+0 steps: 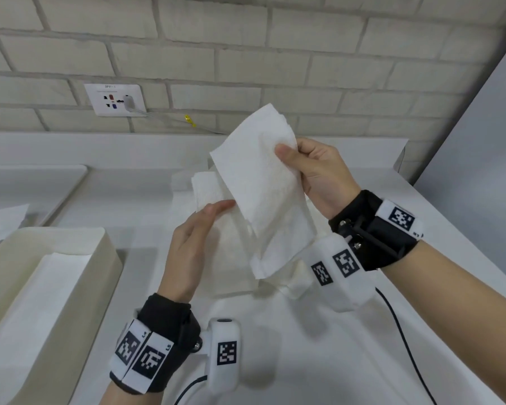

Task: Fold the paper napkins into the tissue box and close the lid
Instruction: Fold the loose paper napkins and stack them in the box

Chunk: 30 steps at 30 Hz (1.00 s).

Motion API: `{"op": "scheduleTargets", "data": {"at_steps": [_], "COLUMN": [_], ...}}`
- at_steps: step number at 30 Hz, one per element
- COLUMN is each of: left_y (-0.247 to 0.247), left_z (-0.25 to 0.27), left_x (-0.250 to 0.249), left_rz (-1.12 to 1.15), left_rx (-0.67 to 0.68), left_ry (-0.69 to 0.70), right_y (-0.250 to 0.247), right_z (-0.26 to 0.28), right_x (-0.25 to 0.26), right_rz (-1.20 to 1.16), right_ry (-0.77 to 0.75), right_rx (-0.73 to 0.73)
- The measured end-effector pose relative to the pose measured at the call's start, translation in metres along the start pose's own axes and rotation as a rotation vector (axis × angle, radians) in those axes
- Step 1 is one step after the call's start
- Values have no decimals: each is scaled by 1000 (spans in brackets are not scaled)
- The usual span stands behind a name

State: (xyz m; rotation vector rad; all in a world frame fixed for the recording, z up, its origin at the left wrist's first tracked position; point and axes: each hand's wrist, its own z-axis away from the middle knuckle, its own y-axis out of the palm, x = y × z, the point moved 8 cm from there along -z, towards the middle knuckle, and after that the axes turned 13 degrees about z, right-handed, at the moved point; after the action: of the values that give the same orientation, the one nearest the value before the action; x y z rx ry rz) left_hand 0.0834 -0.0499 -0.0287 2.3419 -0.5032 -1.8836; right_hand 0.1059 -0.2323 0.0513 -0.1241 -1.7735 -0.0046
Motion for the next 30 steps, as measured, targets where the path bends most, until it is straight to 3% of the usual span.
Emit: {"op": "scheduleTargets", "data": {"at_steps": [3, 8, 14, 17, 20, 22, 26, 30], "left_y": [15, 21, 0, 0, 2, 2, 0, 4], "left_z": [1, 0, -3, -3, -1, 1, 3, 7], "left_x": [-11, -15, -6, -3, -3, -4, -1, -8], "left_rz": [39, 5, 127, 175, 77, 29, -14, -2], "left_rx": [43, -12, -165, -156, -110, -79, -33, -5], "left_ry": [40, 112, 37, -30, -50, -61, -87, -68], "right_y": [7, 19, 28, 37, 44, 39, 22, 23], "right_z": [1, 6, 7, 9, 8, 5, -2, -1], "right_x": [-4, -4, -14, -26, -31, -28, -12, -6], "right_rz": [34, 192, 324, 318, 187, 146, 333, 417], "right_ry": [1, -63, -26, 10, 54, 61, -68, -148], "right_rx": [-22, -41, 21, 107, 190, 144, -30, -8]}}
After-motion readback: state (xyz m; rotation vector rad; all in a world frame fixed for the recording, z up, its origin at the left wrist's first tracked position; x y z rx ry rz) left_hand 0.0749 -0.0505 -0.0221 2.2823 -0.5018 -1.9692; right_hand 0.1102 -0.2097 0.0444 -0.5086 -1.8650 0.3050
